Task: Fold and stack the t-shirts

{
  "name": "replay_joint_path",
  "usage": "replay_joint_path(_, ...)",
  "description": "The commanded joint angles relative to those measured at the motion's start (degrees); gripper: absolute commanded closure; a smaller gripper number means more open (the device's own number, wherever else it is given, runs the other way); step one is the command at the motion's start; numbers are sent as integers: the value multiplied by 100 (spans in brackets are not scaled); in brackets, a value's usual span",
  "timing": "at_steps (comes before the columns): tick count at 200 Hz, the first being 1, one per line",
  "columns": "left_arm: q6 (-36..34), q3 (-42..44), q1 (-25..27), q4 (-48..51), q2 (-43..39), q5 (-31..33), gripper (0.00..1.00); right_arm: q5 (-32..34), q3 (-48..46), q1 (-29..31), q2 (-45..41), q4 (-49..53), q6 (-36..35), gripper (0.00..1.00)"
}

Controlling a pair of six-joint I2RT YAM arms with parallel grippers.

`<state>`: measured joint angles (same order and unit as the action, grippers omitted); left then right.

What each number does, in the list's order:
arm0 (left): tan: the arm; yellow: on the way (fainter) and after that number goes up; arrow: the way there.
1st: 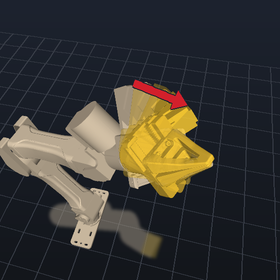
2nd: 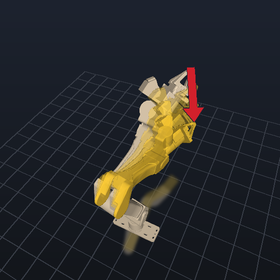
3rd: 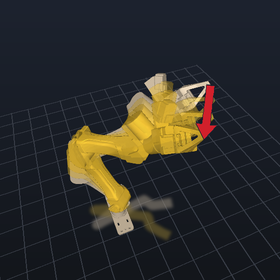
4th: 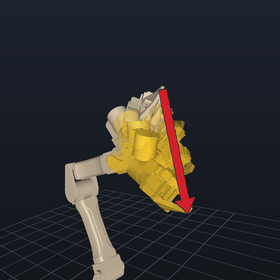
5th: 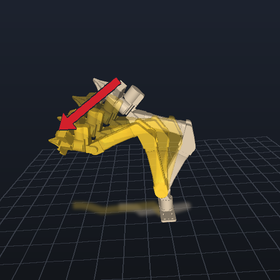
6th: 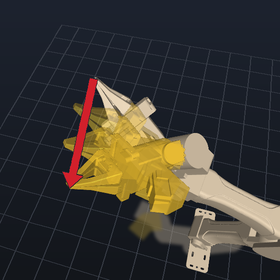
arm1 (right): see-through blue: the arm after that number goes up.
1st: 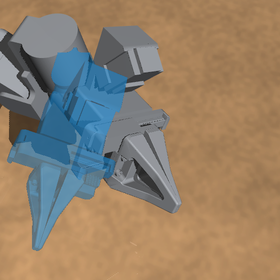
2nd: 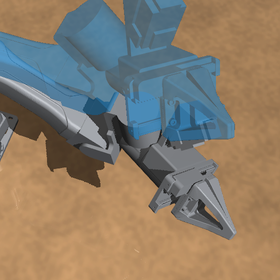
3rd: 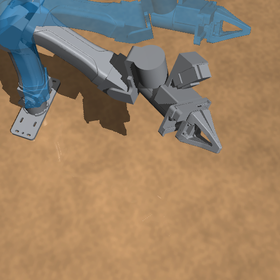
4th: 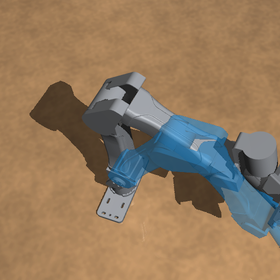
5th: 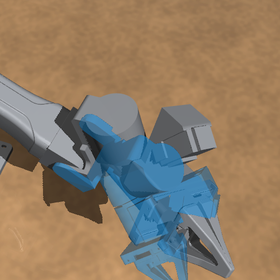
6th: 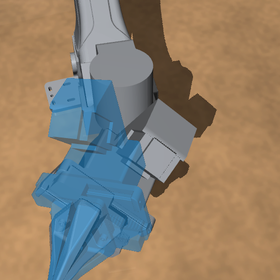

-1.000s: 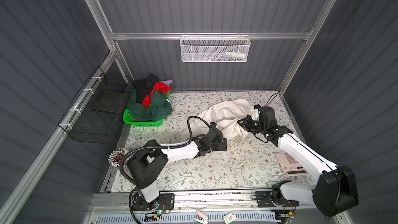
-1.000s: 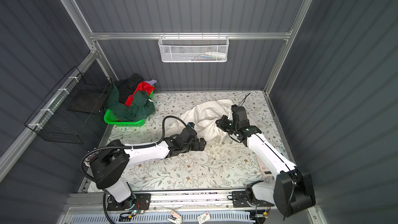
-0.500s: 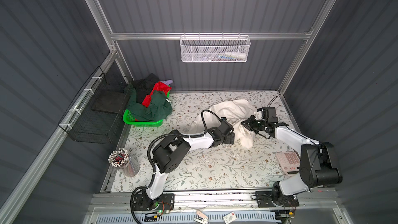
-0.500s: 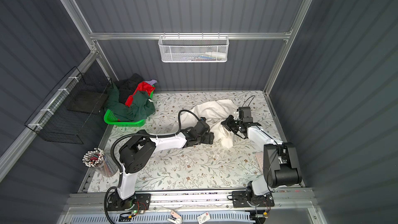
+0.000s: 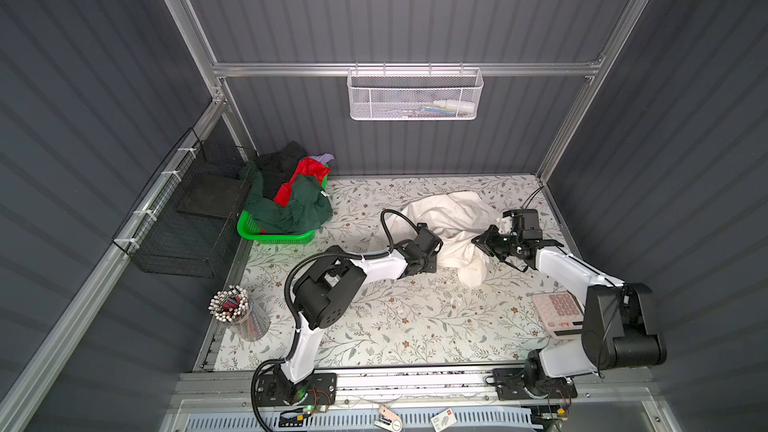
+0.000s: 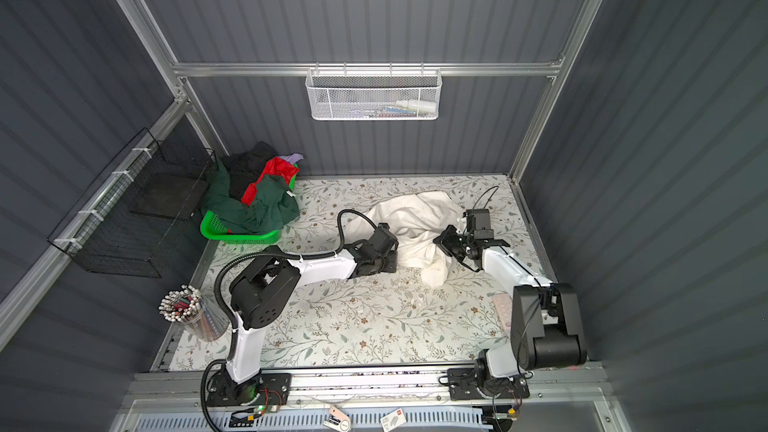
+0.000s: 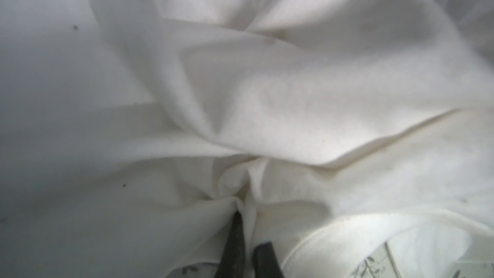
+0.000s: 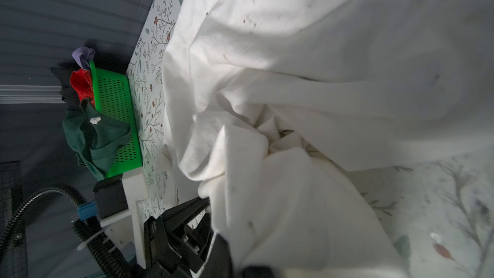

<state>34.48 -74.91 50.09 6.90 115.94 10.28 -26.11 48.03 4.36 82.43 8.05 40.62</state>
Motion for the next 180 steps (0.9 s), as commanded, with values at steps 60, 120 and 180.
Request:
replay_joint_path(60,-557,1151,-1220,1232,-2586,1205,100,1382,-702,1208,-1546,1013,-728,10)
replay_joint_path(120,-1047,1020,-2261,1493,-3062,1334,100,2460,264,1071,-582,1779,-1075,1)
replay_joint_path(180,-1470,248,-2561,1489,-2677,808,48,2251,980,538,842,1575,-1117,1)
